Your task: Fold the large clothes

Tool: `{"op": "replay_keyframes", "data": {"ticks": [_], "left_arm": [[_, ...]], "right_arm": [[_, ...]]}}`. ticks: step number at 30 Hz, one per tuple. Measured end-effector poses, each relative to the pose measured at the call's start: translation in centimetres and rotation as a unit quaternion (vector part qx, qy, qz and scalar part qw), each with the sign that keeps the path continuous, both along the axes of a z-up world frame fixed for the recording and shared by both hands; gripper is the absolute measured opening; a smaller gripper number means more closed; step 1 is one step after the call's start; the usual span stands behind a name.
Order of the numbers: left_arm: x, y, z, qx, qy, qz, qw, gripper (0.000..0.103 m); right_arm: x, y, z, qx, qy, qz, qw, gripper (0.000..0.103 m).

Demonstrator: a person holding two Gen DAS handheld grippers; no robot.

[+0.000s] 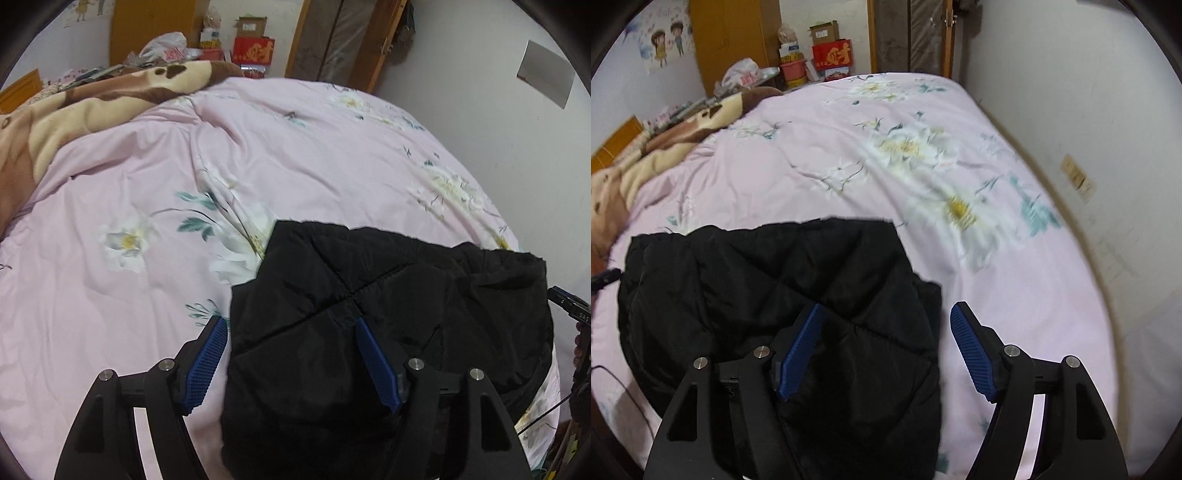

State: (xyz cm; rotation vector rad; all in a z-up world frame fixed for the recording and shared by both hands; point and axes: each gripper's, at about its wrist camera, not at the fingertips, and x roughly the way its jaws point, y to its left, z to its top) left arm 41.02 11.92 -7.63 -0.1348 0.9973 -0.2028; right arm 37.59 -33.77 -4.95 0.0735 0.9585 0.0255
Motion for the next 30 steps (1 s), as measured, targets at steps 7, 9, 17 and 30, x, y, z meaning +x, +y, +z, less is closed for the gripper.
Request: {"op": "replay_keyframes", "data": {"ticks": [7, 9, 17, 30], "left_arm": [[1.8, -0.9, -2.3, 0.002, 0.038, 0.027, 0.9989, 0.072], [1.7, -1.3, -2.5, 0.016, 0.034, 0.026, 0.999, 0.069], [1.2, -1.8, -0.6, 0.057, 0.001, 0.038, 0.9977, 0.018], [4.3, -2.6, -1.8, 0.082, 0.002, 0.059, 0.9948, 0.02]], "right_arm": [[1.4, -0.9, -3.3, 0.078, 0.025, -0.015, 0.997, 0.072], [1.3, -0.9, -3.2, 0.084, 0.02, -0.017, 0.996, 0.064], [0.7, 0.3, -1.4, 0.043, -0.008, -0.001, 0.999, 0.014], [2.7, 0.4, -1.3, 0.002, -0.03, -0.039, 0.999, 0.014]]}}
